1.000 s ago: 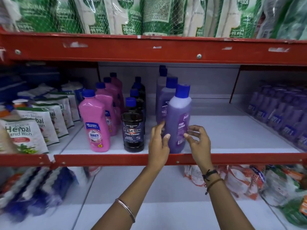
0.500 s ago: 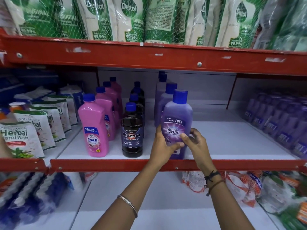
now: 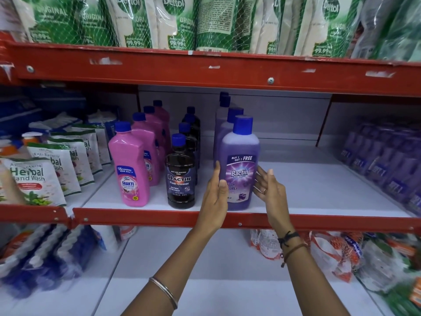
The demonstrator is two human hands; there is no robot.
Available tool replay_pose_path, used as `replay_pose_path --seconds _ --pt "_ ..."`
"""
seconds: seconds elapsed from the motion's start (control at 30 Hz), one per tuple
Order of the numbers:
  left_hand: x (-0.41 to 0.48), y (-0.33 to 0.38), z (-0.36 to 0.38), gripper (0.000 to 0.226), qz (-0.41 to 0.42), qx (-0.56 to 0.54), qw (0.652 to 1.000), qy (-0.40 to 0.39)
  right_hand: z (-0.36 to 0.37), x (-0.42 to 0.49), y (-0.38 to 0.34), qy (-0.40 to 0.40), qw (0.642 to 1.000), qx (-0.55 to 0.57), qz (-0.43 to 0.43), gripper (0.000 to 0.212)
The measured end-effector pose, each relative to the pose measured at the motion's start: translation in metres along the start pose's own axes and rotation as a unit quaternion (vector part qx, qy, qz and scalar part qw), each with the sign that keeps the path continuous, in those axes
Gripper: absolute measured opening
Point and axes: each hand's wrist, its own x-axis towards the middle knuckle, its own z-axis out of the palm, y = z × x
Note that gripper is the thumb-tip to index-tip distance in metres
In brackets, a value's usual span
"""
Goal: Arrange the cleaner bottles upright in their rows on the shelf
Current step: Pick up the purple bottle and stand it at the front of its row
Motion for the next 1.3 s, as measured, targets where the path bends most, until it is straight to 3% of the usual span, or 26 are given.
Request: replay_pose_path --seconds 0.37,0.53,0.63,0.73,0.83,0.93,1.03,1.13,1.3 --pt "-0.022 0.018 -0.011 0.093 -0.011 0.047 0.999 -0.021 -0.004 -0.023 -0.011 -0.021 1.000 -0.006 -0.006 0.052" --pt "-0.028 0.018 -0.013 0.086 -0.006 0.042 0.999 -0.018 -0.001 -0.035 -0.014 -0.014 1.000 -0.001 -0.015 0.050" --pt "-0.035 0.016 -0.015 0.064 0.013 0.023 0.998 0.059 0.009 -0.045 -0.015 0.053 0.997 -0.007 -0.047 0.051" --pt "-0.040 0.015 -0.027 0.055 0.076 0.012 0.976 0.206 0.025 -0.063 -0.022 0.136 0.976 -0.005 -0.173 0.051" --pt "-0.036 0.017 -0.055 0.071 0.064 -0.001 0.963 0.263 0.054 -0.077 -0.030 0.043 0.972 0.016 -0.229 0.051" --pt "-0.025 0.013 -0.077 0.090 0.036 0.008 0.972 0.232 0.092 -0.076 -0.025 -0.073 0.983 -0.013 -0.169 0.058" --pt "-0.019 0.002 -0.091 0.098 0.024 0.011 0.984 0.177 0.125 -0.068 -0.018 -0.110 0.990 -0.038 -0.078 0.059" --pt "-0.019 -0.007 -0.103 0.080 0.020 0.023 0.993 0.113 0.138 -0.059 -0.013 -0.115 0.993 -0.021 -0.032 0.035" --pt "-0.027 -0.001 -0.119 0.058 0.015 0.059 0.997 0.052 0.140 -0.057 -0.007 -0.072 0.996 -0.042 -0.043 0.040"
